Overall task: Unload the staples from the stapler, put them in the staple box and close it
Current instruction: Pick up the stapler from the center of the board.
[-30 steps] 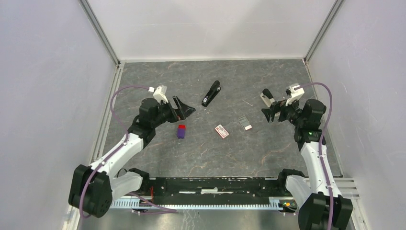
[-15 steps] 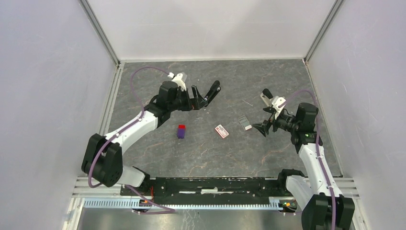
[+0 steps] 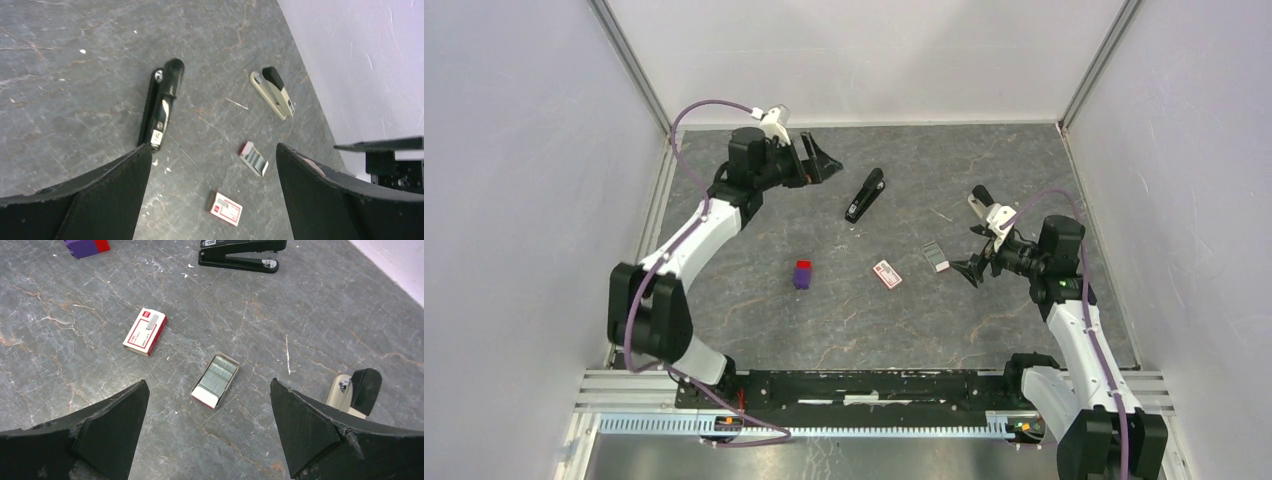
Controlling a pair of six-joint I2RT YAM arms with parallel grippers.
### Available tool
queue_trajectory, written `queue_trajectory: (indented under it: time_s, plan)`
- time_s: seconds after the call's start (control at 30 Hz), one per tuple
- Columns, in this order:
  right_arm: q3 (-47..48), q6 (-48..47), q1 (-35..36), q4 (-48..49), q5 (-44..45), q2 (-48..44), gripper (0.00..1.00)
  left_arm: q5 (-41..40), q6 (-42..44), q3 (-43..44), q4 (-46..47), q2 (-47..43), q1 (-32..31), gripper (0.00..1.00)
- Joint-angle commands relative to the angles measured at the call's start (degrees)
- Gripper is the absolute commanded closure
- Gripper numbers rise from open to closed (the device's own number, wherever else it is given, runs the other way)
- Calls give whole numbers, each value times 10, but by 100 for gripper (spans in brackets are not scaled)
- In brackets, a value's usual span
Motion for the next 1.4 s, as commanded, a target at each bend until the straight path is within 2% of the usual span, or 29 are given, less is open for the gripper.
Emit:
queue_trajectory:
  time_s: [0.0, 0.07, 0.17, 0.27, 0.37, 0.47, 0.53, 0.73, 0.87, 1.37]
  plan:
    - [-7, -39, 3, 19, 11, -18, 2, 111, -79, 37, 76, 95, 66, 0]
    - [-9, -50, 3, 19, 14, -18, 2, 127, -90, 88, 46, 144, 74, 0]
    - [-7, -59, 3, 13, 23, -7, 2, 106, -61, 132, 14, 172, 59, 0]
    - [-4, -58, 3, 11, 37, 3, 2, 49, 26, 220, -103, 208, 30, 0]
    - [2, -49, 3, 8, 43, 10, 2, -44, 130, 314, -215, 255, -6, 0]
    - [4, -45, 3, 5, 49, 4, 2, -127, 217, 391, -287, 309, -47, 1]
    - [4, -42, 3, 8, 54, -3, 2, -138, 252, 446, -319, 347, -71, 3]
    - [13, -24, 3, 7, 86, -14, 2, -147, 277, 512, -326, 416, -113, 9]
    - [19, -12, 4, 3, 83, -9, 2, -139, 277, 540, -325, 444, -115, 19]
    - [27, -14, 17, -6, 87, 9, 2, -156, 303, 607, -316, 535, -115, 41]
